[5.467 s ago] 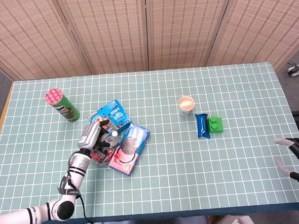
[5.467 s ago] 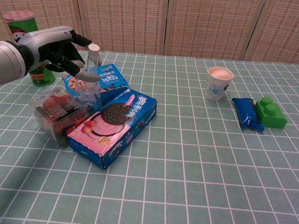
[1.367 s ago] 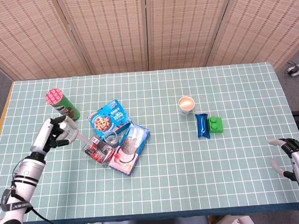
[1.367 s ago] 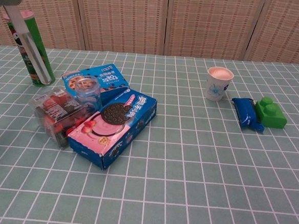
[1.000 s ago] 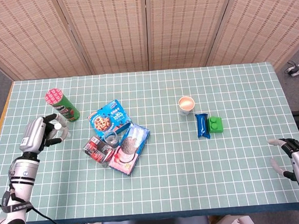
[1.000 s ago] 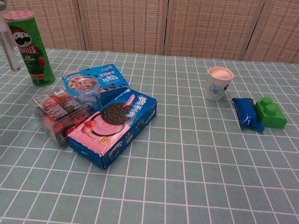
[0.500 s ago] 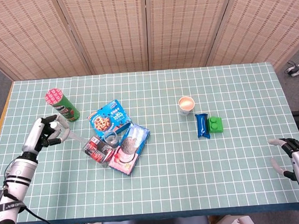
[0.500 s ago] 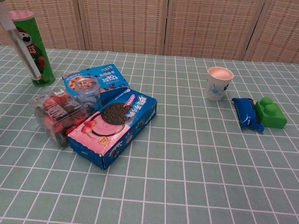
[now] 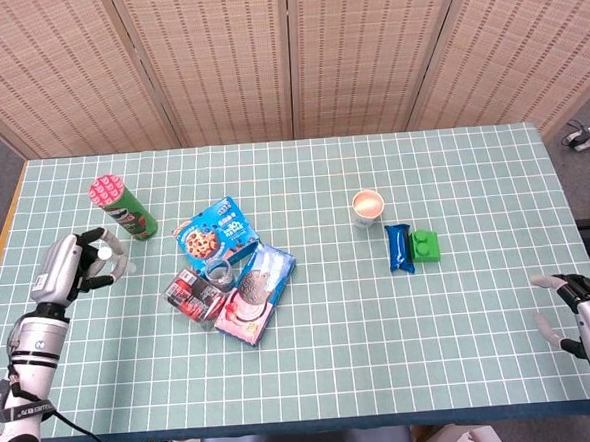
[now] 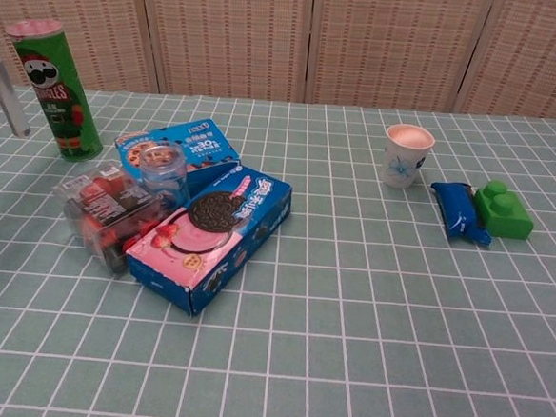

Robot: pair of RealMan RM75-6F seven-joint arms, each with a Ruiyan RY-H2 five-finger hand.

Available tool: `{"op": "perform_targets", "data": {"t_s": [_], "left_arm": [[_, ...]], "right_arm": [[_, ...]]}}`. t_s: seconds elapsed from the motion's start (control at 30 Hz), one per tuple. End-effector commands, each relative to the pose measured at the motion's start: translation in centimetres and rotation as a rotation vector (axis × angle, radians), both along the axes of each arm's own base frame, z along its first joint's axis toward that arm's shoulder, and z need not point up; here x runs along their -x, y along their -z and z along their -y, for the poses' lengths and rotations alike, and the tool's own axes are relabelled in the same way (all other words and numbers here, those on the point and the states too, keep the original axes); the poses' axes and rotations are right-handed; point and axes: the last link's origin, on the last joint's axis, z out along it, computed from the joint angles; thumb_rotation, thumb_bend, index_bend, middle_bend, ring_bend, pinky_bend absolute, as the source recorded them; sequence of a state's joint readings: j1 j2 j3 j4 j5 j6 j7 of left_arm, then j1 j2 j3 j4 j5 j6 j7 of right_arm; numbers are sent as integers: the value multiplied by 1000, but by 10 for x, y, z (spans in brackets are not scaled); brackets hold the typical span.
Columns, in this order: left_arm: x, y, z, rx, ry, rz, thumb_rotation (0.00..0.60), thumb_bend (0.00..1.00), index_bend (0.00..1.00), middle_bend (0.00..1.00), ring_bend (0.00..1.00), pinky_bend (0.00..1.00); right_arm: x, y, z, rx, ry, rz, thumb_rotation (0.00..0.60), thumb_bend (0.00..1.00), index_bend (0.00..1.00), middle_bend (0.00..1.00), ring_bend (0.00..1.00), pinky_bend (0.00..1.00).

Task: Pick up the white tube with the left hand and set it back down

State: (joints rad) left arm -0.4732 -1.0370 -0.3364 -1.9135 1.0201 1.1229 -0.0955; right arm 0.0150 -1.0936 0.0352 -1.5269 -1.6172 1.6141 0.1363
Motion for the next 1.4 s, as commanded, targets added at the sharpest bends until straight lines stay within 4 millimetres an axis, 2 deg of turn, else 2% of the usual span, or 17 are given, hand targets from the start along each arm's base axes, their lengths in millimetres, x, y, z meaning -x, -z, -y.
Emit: {"op": "perform_targets", "data": {"t_s": [0.03, 0.2, 0.33, 0.43, 0.63, 0.9, 1.03, 1.2, 1.4], "left_arm": [[-1, 6, 3, 91, -38, 186, 600, 505, 764, 1000, 1000, 1000], [-7, -1, 4, 194, -38, 407, 600, 505, 764, 1000, 1000, 1000], [-6, -7, 3, 212, -12, 415, 600, 506, 764, 1000, 1000, 1000], [-2, -7, 3, 207, 12, 356, 600, 508, 764, 1000, 1000, 1000], [10, 2, 1, 100, 49, 94, 600, 509, 764, 1000, 1000, 1000], [8, 11, 2, 18, 48, -20, 600, 510, 762, 1000, 1000, 1000], [2, 11, 5, 65, 18, 102, 600, 510, 762, 1000, 1000, 1000], [-3, 2, 6, 161, -22, 318, 600, 510, 762, 1000, 1000, 1000], [0, -4, 6, 192, -14, 342, 600, 510, 761, 1000, 1000, 1000]], "right_arm": [[0, -1, 0, 1, 0, -1, 600, 293, 332, 387, 320, 481], [0, 0, 1, -4, -4, -1, 600, 293, 332, 387, 320, 481], [-1, 0, 1, -8, -5, -3, 600, 292, 332, 387, 320, 482], [-1, 1, 1, -9, -6, -4, 600, 293, 332, 387, 320, 481], [0, 0, 1, -6, -4, -2, 600, 293, 332, 387, 320, 481], [0, 0, 1, -7, -4, -1, 600, 293, 332, 387, 320, 481], [0, 0, 1, -9, -4, 1, 600, 293, 332, 387, 320, 481], [0, -1, 0, -11, -6, 4, 600, 293, 332, 387, 320, 481], [0, 0, 1, -16, -5, 5, 600, 293, 332, 387, 320, 481]]}}
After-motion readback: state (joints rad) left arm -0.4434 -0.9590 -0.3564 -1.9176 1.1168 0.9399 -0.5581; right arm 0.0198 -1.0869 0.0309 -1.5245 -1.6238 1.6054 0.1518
